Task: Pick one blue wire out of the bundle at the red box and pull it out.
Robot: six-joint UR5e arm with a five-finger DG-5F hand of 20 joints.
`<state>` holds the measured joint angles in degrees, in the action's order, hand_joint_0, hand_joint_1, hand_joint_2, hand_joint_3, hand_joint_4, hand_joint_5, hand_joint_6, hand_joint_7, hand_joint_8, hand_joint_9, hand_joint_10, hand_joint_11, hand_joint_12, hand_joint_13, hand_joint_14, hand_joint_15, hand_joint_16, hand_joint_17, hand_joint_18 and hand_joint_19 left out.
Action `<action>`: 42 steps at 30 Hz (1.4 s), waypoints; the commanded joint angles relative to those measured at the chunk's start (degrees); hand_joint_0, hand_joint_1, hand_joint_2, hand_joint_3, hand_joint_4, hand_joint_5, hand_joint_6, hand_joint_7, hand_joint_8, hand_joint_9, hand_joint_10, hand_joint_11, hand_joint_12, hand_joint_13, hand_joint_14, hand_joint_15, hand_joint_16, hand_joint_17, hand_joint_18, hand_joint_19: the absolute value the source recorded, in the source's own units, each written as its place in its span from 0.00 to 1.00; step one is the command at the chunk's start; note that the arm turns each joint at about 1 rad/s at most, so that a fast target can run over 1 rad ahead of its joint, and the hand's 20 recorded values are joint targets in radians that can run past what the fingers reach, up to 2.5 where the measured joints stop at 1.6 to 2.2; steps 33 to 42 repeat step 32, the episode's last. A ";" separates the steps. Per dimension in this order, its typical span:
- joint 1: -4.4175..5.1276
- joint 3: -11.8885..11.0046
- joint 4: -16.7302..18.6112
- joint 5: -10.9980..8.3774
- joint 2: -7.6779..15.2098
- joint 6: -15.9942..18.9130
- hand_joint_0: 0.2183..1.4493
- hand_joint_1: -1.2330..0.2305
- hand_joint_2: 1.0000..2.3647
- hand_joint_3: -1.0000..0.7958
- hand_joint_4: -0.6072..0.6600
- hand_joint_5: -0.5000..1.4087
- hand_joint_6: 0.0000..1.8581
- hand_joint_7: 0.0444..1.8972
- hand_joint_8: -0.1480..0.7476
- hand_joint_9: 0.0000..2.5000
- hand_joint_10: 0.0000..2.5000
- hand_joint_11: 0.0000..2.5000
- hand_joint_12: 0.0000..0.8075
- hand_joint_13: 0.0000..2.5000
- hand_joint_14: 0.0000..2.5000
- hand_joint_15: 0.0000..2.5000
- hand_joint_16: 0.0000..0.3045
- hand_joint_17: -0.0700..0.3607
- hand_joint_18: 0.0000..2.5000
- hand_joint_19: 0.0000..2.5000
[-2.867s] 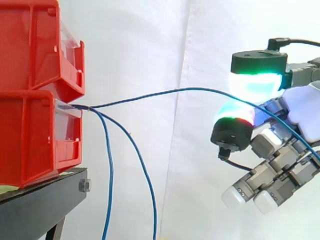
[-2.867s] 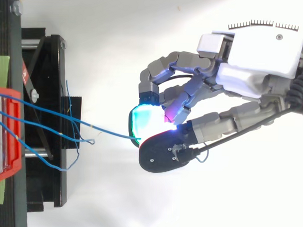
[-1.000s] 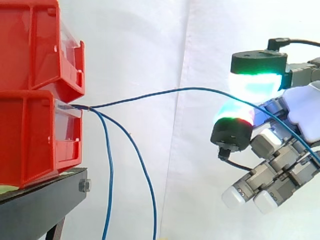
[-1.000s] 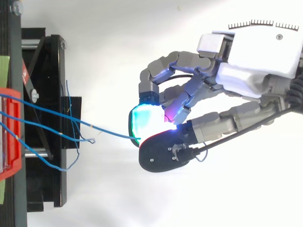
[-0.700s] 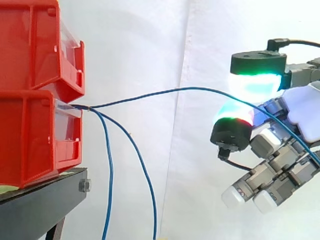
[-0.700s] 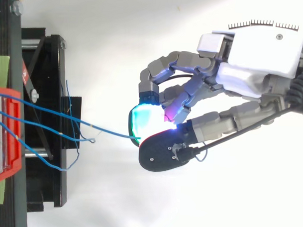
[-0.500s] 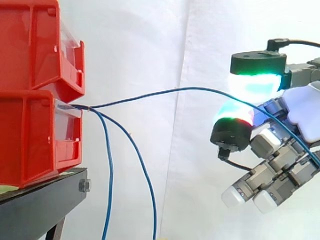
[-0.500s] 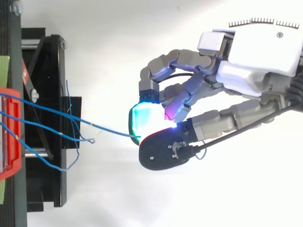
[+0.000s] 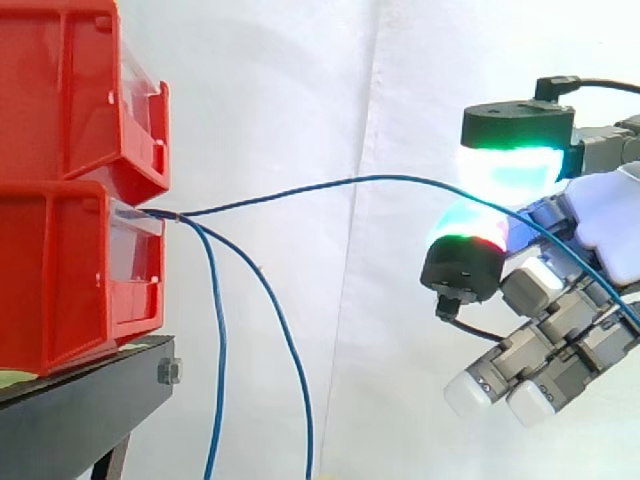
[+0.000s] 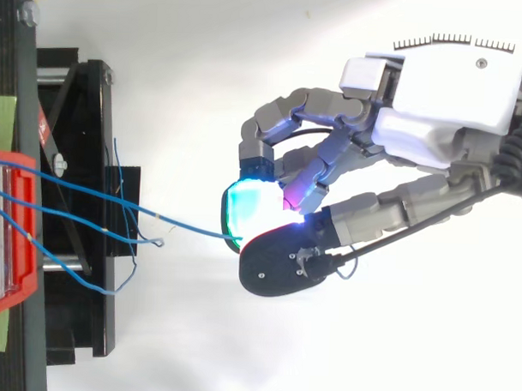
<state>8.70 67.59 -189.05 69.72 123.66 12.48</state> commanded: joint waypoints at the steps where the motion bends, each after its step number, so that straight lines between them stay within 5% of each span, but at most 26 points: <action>1: 0.00 0.00 0.00 -0.02 0.00 0.00 0.26 0.35 0.12 0.59 0.56 0.20 0.44 0.57 0.50 0.43 0.01 0.28 0.50 0.19 0.00 0.09 0.24 0.55 0.18 0.12; 42: 0.00 0.00 0.00 0.07 0.00 0.00 0.26 0.36 0.13 0.59 0.57 0.20 0.45 0.55 0.49 0.44 0.01 0.29 0.52 0.23 0.00 0.11 0.24 0.55 0.18 0.13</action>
